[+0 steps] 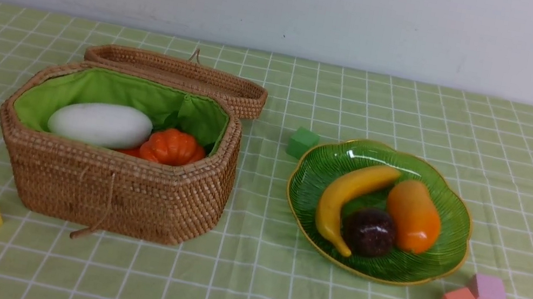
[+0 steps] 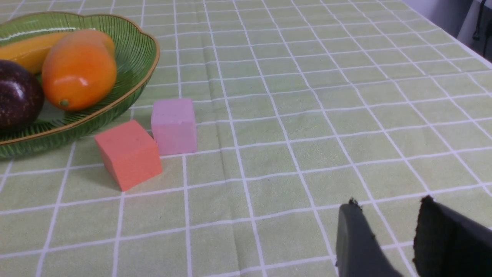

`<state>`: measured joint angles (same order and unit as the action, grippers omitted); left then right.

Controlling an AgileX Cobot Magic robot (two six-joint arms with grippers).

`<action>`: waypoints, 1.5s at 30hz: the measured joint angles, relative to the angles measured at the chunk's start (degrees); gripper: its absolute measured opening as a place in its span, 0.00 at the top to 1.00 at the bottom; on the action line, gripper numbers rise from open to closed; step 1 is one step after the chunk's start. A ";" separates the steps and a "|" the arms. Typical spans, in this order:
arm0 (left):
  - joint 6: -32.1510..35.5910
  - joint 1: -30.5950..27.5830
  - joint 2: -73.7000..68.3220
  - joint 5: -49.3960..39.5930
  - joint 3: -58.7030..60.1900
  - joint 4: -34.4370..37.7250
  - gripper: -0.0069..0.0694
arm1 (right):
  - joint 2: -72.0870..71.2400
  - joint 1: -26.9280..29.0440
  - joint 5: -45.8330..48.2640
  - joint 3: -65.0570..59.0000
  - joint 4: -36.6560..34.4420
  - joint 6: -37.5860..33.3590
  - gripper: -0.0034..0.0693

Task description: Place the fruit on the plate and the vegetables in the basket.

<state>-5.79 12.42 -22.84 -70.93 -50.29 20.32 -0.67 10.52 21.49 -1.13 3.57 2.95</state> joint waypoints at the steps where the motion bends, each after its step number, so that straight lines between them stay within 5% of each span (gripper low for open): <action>1: 0.00 0.00 0.00 0.00 0.07 -0.07 0.93 | 0.00 0.00 -0.06 0.00 0.00 0.00 0.62; 10: 3.91 0.00 0.00 0.61 0.26 -7.22 0.93 | 0.00 0.00 -0.06 0.00 0.00 0.00 0.62; 20: 4.16 -4.85 13.61 39.89 22.54 -16.06 0.93 | 0.00 0.00 -0.06 0.00 0.00 0.00 0.62; 26: 4.16 -6.37 23.24 53.69 43.42 -18.09 0.93 | 0.00 0.00 -0.06 0.00 0.00 0.00 0.62; 29: 4.16 -6.63 23.37 54.14 50.75 -18.49 0.93 | 0.00 0.00 -0.06 0.00 0.00 0.00 0.62; 32: 4.16 -7.35 23.37 47.58 51.82 -18.59 0.93 | 0.00 0.00 -0.06 0.00 0.00 0.00 0.62; 45: 4.16 -7.49 23.37 46.47 51.64 -18.73 0.93 | 0.00 0.00 -0.11 0.00 0.00 0.00 0.62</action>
<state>-1.63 4.93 0.53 -24.46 1.34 1.59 -0.67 10.52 21.38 -1.13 3.57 2.95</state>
